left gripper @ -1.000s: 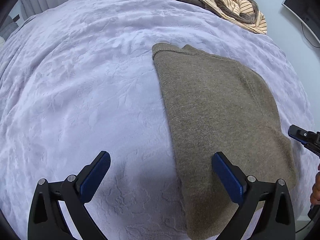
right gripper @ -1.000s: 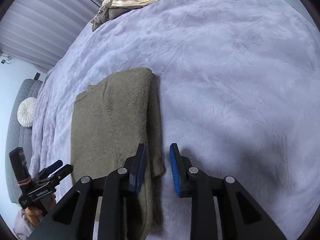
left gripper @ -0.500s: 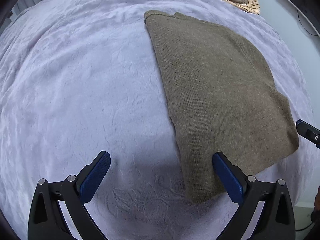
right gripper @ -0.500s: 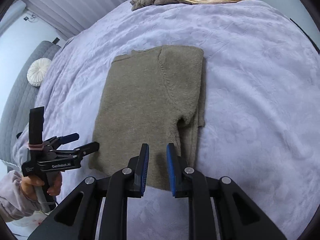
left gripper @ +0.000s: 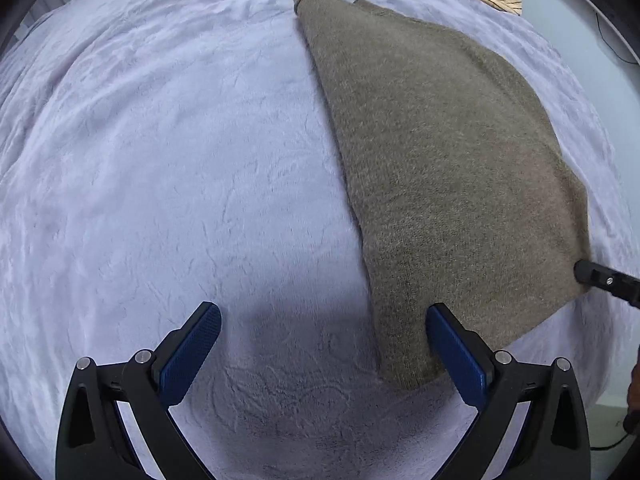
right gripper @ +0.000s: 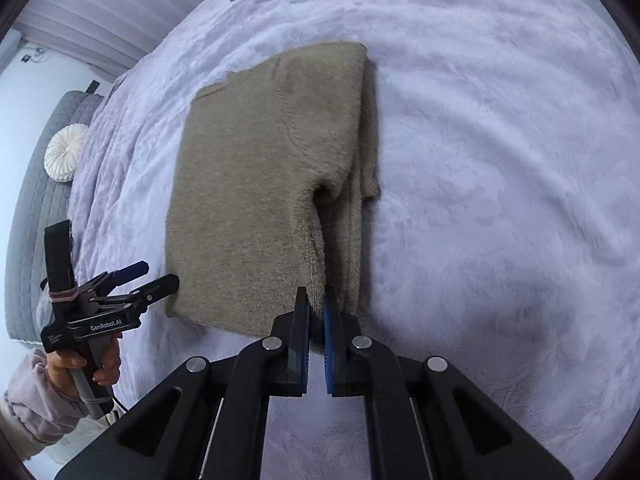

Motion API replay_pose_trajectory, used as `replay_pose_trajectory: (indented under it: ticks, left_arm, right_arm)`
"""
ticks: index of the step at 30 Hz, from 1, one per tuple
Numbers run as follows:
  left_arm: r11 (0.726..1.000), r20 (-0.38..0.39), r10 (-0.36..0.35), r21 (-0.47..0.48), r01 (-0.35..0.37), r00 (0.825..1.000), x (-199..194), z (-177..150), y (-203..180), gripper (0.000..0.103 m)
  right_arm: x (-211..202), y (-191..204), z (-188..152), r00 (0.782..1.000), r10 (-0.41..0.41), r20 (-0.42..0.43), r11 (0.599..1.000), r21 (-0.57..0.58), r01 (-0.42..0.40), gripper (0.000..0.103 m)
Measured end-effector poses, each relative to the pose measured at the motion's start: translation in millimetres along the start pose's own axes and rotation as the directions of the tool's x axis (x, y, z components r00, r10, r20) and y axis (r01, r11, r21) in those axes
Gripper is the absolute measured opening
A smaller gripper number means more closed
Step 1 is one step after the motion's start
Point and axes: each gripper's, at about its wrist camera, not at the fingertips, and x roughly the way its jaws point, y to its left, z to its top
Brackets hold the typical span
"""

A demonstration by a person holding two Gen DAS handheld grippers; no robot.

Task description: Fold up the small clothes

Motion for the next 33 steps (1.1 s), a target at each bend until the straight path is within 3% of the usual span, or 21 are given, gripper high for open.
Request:
replay_pose_trajectory:
  ticks: [2,6,14,25,28,30,33]
  left_arm:
    - [0.999,-0.004,-0.019,-0.027,0.019,1.0,3,-2,3,0.103]
    - [0.999,-0.008,-0.025,-0.034,0.024,1.0,0,-4,7,0.103]
    - [0.999,-0.015,0.003,-0.04,-0.004,1.0,-17,-3,10,0.103]
    - [0.998,-0.026,0.017,-0.068,-0.018,1.0,-15,-2,15,0.103]
    - [0.997,-0.033,0.011,-0.082,-0.014,0.999,-16,-5,20,0.103]
    - [0.997,-0.02,0.02,-0.077,-0.022,1.0,-16,-4,19,0.103]
    - [0.997,-0.005,0.039,-0.071,-0.039,0.999,-19,-3,19,0.103]
  right_arm:
    - [16,-12,-7,1.0,-0.011,-0.021,1.0,0.002,0.011,0.005]
    - [16,-27,-14,0.999,0.048,0.001,0.996,0.073,-0.048,0.006]
    - [-7,-14,-13,0.999,0.037,0.01,0.994,0.107,-0.038,0.011]
    - [-29,-3,-5,0.996,-0.055,0.068,0.993,0.108,0.047,0.013]
    - [-25,-4,-1,0.997,-0.059,0.057,0.992,0.11,0.053,0.021]
    - [-24,-5,2,0.997,-0.058,0.059,0.992,0.111,0.051,0.041]
    - [-24,-4,6,0.996,-0.051,0.073,0.993,0.111,0.042,0.05]
